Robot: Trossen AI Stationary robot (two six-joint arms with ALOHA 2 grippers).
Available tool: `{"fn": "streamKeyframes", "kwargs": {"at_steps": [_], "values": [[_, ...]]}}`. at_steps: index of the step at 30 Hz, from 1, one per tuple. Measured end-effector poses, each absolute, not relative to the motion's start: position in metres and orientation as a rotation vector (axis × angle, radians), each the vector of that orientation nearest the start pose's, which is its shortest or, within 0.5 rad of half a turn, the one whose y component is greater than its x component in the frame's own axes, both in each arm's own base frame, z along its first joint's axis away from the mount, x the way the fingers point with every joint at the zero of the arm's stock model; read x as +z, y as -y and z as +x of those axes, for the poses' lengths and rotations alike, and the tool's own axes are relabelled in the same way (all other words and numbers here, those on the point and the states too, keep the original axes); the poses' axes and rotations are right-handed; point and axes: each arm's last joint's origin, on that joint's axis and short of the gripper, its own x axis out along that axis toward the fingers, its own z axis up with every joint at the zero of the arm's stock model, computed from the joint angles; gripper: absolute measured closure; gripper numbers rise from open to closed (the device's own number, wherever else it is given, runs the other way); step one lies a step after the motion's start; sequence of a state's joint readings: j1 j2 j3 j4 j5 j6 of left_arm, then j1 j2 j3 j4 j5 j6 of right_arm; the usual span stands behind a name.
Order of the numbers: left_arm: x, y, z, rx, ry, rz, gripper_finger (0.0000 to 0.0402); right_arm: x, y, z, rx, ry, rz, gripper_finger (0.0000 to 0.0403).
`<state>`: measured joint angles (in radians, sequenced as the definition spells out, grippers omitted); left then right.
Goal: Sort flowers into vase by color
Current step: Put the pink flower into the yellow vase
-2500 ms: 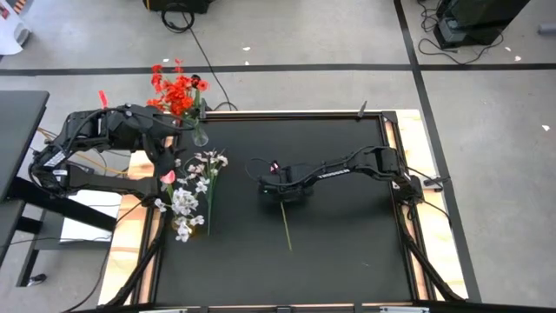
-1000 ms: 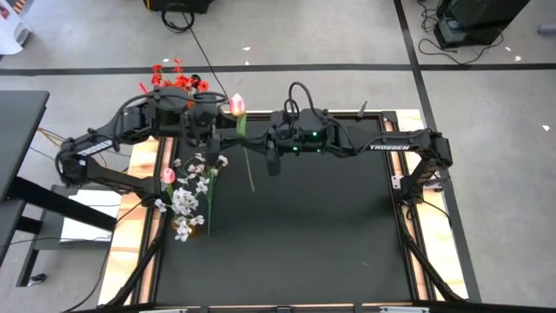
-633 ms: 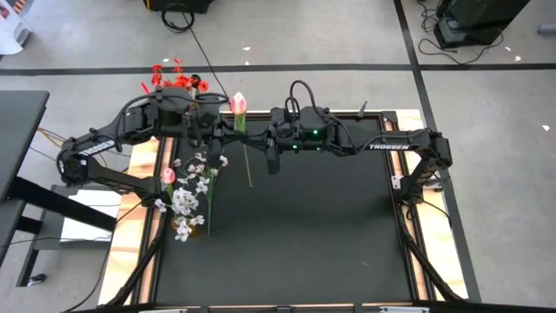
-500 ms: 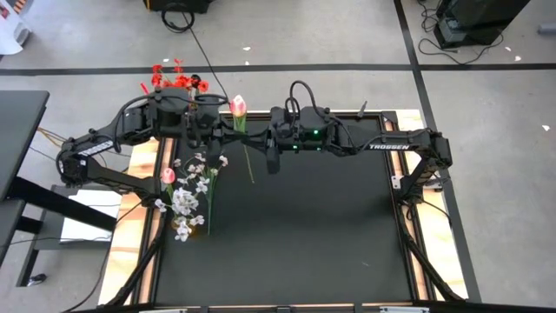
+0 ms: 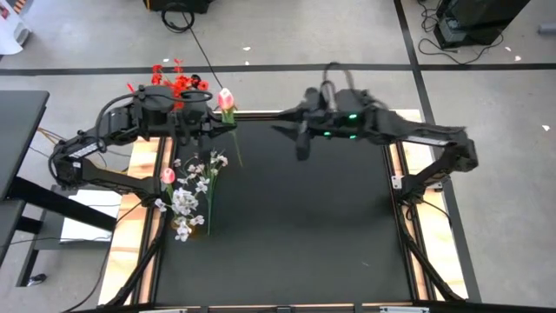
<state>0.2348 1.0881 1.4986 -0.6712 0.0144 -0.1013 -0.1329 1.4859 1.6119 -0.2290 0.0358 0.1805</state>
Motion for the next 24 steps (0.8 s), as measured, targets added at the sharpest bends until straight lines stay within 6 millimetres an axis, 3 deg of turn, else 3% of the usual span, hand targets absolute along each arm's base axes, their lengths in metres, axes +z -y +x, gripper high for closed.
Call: {"fn": "streamKeyframes", "kwargs": {"at_steps": [5, 12, 20, 24], "values": [[0.468, -0.042, 0.171, 0.290, -0.244, -0.131, 0.0392, 0.470, 0.045, 0.279, -0.231, -0.094, 0.135, 0.0238], [0.467, -0.042, 0.166, 0.335, -0.262, -0.153, 0.0393, 0.487, 0.041, 0.228, -0.338, -0.121, 0.091, 0.0239], [0.465, -0.043, 0.167, 0.352, -0.270, -0.163, 0.0393, 0.495, 0.036, 0.183, -0.376, -0.139, 0.087, 0.0239], [0.465, -0.043, 0.166, 0.370, -0.266, -0.177, 0.0393, 0.484, 0.034, 0.163, -0.392, -0.108, 0.105, 0.0239]]}}
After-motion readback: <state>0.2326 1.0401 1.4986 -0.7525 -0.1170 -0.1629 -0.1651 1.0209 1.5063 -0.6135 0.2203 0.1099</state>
